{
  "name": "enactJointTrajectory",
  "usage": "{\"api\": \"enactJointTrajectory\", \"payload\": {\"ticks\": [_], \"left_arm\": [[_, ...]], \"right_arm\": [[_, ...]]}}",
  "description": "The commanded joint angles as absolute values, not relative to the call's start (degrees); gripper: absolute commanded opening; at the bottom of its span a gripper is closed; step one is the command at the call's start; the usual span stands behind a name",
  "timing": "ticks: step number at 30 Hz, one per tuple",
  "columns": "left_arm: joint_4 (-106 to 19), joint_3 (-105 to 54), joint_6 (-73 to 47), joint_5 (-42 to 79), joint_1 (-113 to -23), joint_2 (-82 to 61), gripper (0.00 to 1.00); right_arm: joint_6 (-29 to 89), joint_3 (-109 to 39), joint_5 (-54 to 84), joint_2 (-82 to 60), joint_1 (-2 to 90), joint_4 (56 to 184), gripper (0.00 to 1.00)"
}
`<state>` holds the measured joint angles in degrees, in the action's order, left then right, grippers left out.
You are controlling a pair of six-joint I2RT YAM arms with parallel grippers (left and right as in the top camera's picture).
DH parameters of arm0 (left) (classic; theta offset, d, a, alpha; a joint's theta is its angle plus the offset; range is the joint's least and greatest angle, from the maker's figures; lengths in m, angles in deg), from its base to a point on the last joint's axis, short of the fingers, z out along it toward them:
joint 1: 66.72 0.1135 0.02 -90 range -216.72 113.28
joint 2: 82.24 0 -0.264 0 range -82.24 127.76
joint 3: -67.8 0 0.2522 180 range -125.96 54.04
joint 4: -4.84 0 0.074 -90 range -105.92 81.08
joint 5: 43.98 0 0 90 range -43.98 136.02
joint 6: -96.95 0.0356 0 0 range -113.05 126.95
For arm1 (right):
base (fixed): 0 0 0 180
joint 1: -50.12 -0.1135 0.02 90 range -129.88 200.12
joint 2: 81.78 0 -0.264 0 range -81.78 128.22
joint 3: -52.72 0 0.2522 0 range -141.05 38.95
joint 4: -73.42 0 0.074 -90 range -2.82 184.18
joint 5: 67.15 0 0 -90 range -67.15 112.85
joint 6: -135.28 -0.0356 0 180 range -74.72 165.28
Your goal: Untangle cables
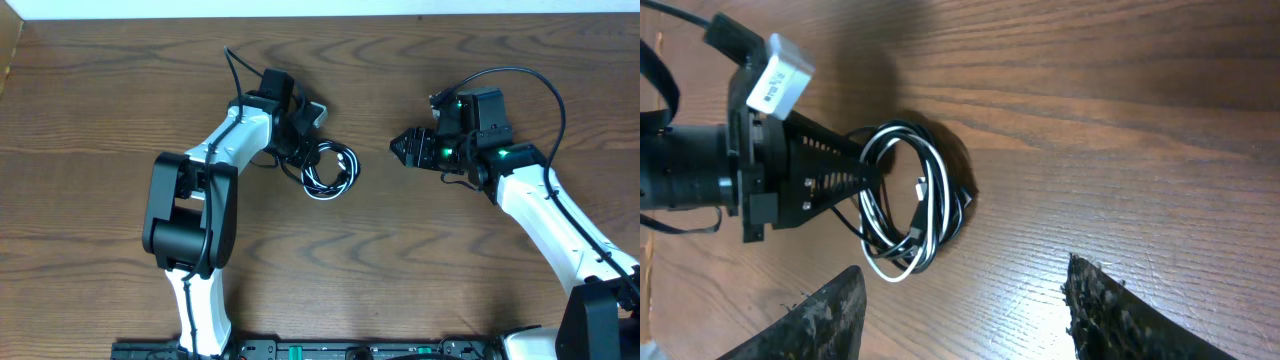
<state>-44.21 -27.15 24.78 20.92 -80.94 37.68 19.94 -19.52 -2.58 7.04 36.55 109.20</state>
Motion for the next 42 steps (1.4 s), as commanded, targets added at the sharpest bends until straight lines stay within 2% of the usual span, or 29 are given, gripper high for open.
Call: {"api": "enactJointTrajectory", "payload": {"ticks": [1, 2, 4, 5, 12, 22, 34, 38, 42], "left_arm": [[-44.2, -26.6, 24.4, 21.6, -82.0, 41.8, 0.29], [-44.2, -26.6, 24.4, 21.8, -82.1, 42.2, 0.26], [-44.2, -26.6, 23.3, 22.8, -82.3, 42.6, 0.11], [-44.0, -26.7, 22.4, 22.7, -82.3, 42.6, 0.08], [-44.6, -30.8, 16.0, 19.1, -78.9, 35.6, 0.07], [-44.5, -32.2, 14.5, 7.0, -77.5, 13.7, 0.07], [-41.7, -32.2, 5.5, -3.9, -77.5, 6.7, 0.07], [-40.8, -32.2, 2.0, -5.2, -77.6, 6.7, 0.07], [-38.7, -32.2, 1.3, -11.8, -77.6, 6.7, 0.07]], "right_arm": [[20.7, -20.3, -2.1, 7.5, 36.6, 109.3, 0.6], [20.7, -20.3, -2.1, 7.5, 36.6, 109.3, 0.61], [20.7, -20.3, -2.1, 7.5, 36.6, 109.3, 0.61], [20.8, -20.3, -2.1, 7.5, 36.6, 109.3, 0.6], [20.8, -20.3, -3.2, 7.5, 36.5, 107.7, 0.57], [19.3, -20.3, -20.4, 7.5, 36.5, 95.0, 0.42], [16.6, -20.3, -29.7, 7.5, 36.4, 86.7, 0.43], [16.6, -20.3, -29.5, 7.5, 34.9, 86.7, 0.45], [16.6, -20.3, -23.8, 7.5, 33.0, 86.8, 0.45]]}}
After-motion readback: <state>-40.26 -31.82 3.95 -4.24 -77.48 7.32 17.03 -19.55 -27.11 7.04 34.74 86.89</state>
